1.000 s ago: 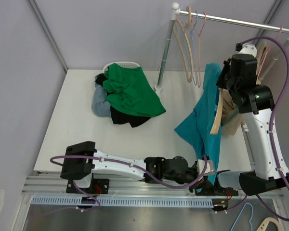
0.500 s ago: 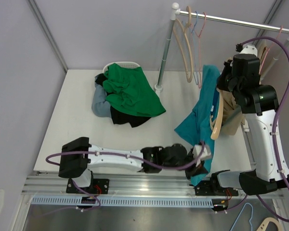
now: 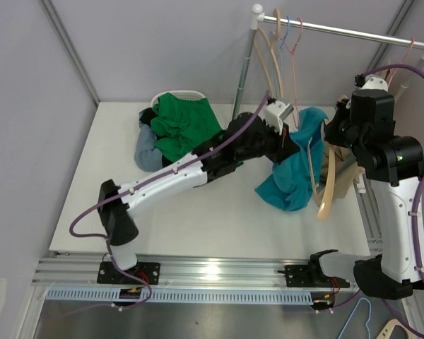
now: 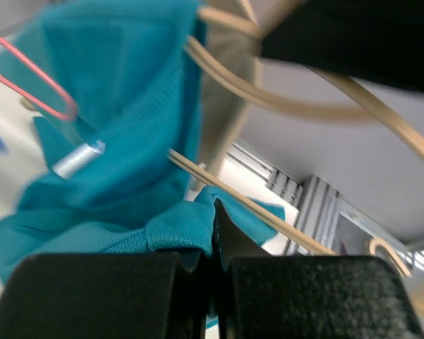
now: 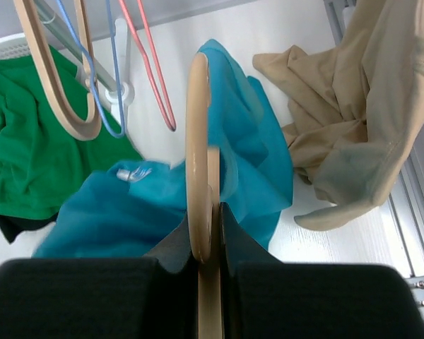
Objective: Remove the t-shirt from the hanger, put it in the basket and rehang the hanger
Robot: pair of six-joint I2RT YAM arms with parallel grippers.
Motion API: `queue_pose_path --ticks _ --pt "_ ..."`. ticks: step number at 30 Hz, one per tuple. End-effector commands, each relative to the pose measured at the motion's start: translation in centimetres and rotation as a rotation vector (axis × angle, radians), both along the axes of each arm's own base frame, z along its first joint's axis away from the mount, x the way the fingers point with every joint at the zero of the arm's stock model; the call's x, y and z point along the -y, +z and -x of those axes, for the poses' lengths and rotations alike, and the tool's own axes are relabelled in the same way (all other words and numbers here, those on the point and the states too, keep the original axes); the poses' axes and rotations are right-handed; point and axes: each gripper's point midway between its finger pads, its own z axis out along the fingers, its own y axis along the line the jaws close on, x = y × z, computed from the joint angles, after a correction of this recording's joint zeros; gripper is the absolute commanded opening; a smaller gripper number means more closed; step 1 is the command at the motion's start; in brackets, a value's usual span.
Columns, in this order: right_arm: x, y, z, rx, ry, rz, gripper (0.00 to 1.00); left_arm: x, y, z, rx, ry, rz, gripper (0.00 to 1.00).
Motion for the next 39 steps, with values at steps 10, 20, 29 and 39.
queue_pose_path --ticks 10,20,29,39 --pt "-2.6 -1.6 2.5 -0.096 0.157 -0.035 0.0 0.0 -6.9 -6.6 -0.2 0.04 -0.133 0.01" --pt "1.3 2.4 1.7 0.013 -0.048 0.048 0.0 -3.4 -12.1 -6.5 -0.278 0.103 -0.183 0.01" --pt "0.7 4.9 -7.0 0.168 -0.138 0.081 0.0 -14.2 -12.8 -4.7 -0.164 0.355 -0.224 0.01" --pt "-0.7 9.8 -16.0 0.38 -0.086 0.151 0.0 -22.4 4.7 -12.1 0.032 0.523 -0.012 0.01"
